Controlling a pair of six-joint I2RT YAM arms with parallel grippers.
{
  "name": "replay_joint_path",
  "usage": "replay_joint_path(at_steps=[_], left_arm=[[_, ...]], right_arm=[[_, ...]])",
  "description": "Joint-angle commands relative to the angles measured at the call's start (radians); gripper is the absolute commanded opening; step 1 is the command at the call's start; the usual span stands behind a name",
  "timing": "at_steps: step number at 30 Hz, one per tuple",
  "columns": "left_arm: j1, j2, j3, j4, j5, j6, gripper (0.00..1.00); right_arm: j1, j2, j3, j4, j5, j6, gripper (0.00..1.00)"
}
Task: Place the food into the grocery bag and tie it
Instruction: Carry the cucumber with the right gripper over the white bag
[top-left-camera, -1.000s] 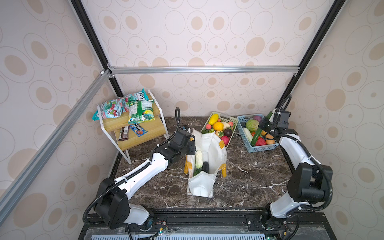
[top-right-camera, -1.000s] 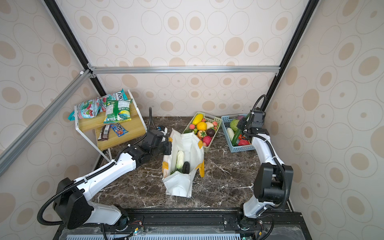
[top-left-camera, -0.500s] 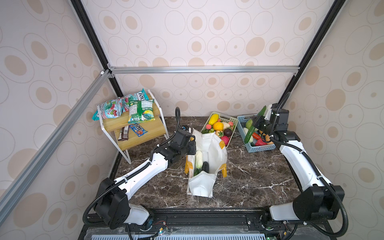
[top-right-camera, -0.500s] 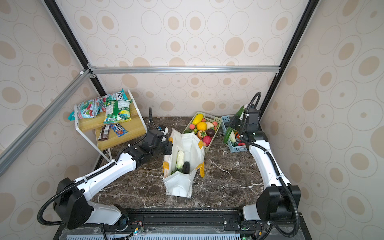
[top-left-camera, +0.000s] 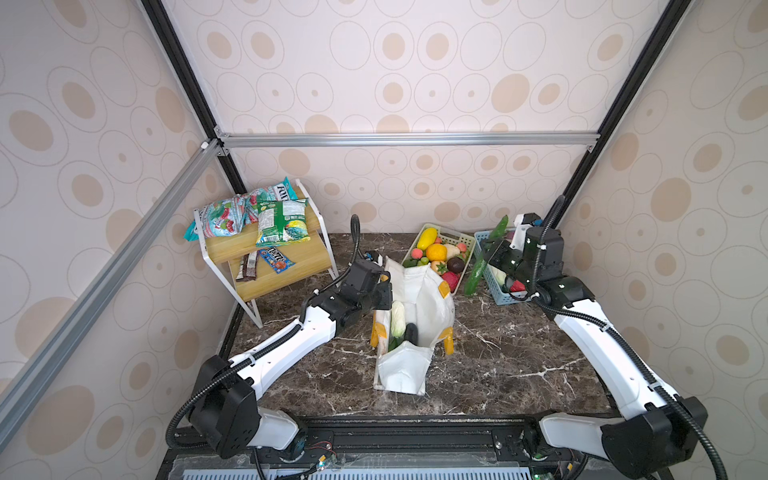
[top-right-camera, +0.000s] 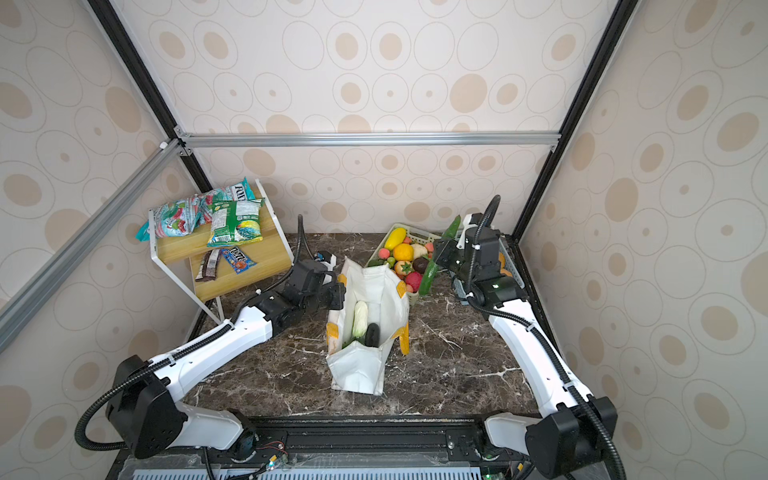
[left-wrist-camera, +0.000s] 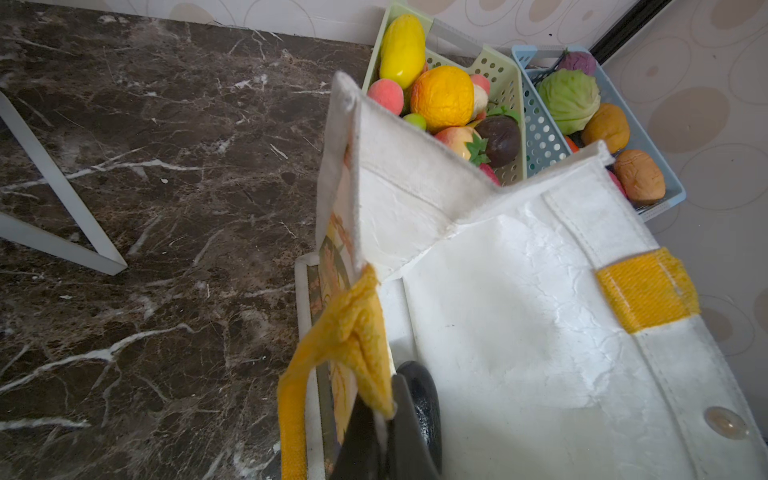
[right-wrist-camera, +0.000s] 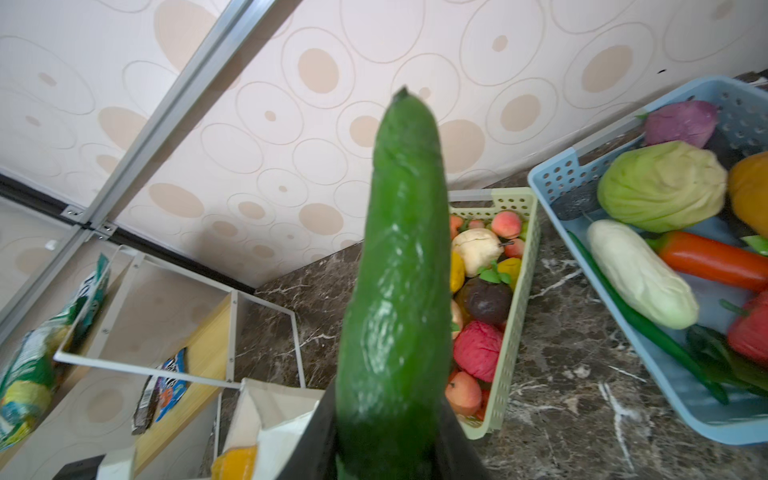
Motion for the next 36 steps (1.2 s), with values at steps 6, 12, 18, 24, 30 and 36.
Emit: replay_joint_path(at_steps=[6,12,18,24,30,36], left_arm=[[-0.001,0.000,0.039,0.027,-0.010,0.032,0.00],[-0.003,0.001,0.045,0.036,0.007,0.029,0.00],[-0.003,-0.018,0.047,0.039,0.009,0.037,0.00],[-0.002,-0.036,0.050,0.029,0.005,0.050,0.00],[-0.003,-0.045,0.049,0.021,-0.003,0.058,0.00],[-0.003,-0.033,0.047,0.038,0.014,0.046,0.00]], right_arm=[[0.149,-0.023,-0.039,0.069,0.051,0.047,0.30],[0.272,0.014,-0.063,0.126,0.083,0.063,0.30],[0.381,0.105,-0.039,0.124,0.099,0.044,0.30],[0.449,0.193,-0.034,0.140,0.094,0.052,0.30],[0.488,0.265,-0.022,0.132,0.077,0.065,0.30],[0.513,0.315,-0.025,0.106,0.053,0.067,0.31]])
